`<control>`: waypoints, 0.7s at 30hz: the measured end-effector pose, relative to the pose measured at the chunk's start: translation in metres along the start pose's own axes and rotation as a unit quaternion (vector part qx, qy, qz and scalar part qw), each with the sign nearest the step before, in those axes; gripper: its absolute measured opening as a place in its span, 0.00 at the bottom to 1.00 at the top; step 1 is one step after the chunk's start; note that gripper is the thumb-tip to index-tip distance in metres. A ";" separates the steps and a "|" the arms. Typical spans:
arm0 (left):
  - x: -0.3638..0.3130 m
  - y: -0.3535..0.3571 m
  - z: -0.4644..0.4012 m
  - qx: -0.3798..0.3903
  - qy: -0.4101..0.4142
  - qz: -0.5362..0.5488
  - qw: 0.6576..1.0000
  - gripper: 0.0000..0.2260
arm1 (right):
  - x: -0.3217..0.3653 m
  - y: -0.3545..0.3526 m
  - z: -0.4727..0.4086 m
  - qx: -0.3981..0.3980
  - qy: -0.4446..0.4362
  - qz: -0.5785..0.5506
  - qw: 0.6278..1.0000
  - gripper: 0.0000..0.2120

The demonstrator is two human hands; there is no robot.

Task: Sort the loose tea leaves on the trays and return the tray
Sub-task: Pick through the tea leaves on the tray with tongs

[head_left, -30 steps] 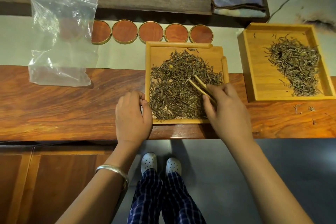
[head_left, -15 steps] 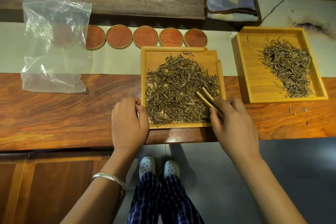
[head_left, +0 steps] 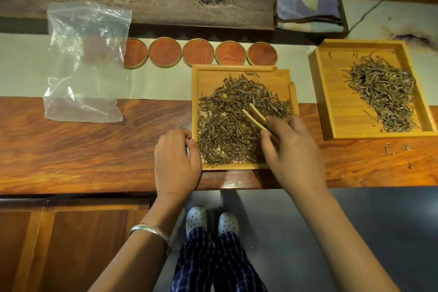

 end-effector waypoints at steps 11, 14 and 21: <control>0.000 -0.002 0.000 0.001 -0.002 0.012 1.000 0.02 | 0.025 0.019 -0.035 0.005 -0.022 0.045 0.999 0.15; -0.001 -0.004 -0.002 0.002 0.001 0.015 1.000 0.05 | 0.030 0.021 -0.040 0.005 -0.027 0.039 0.999 0.14; 0.001 -0.003 -0.001 0.009 -0.011 0.027 1.000 0.01 | 0.046 0.036 -0.054 0.018 -0.036 0.052 0.998 0.16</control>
Point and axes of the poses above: each hand's wrist, its own z-axis away from the middle knuckle, its own y-axis out of the palm, x = y × z, the point moved 6 cm from there along -z, towards the middle knuckle, and after that the axes turned 4 degrees about y, right-handed, at the moved point
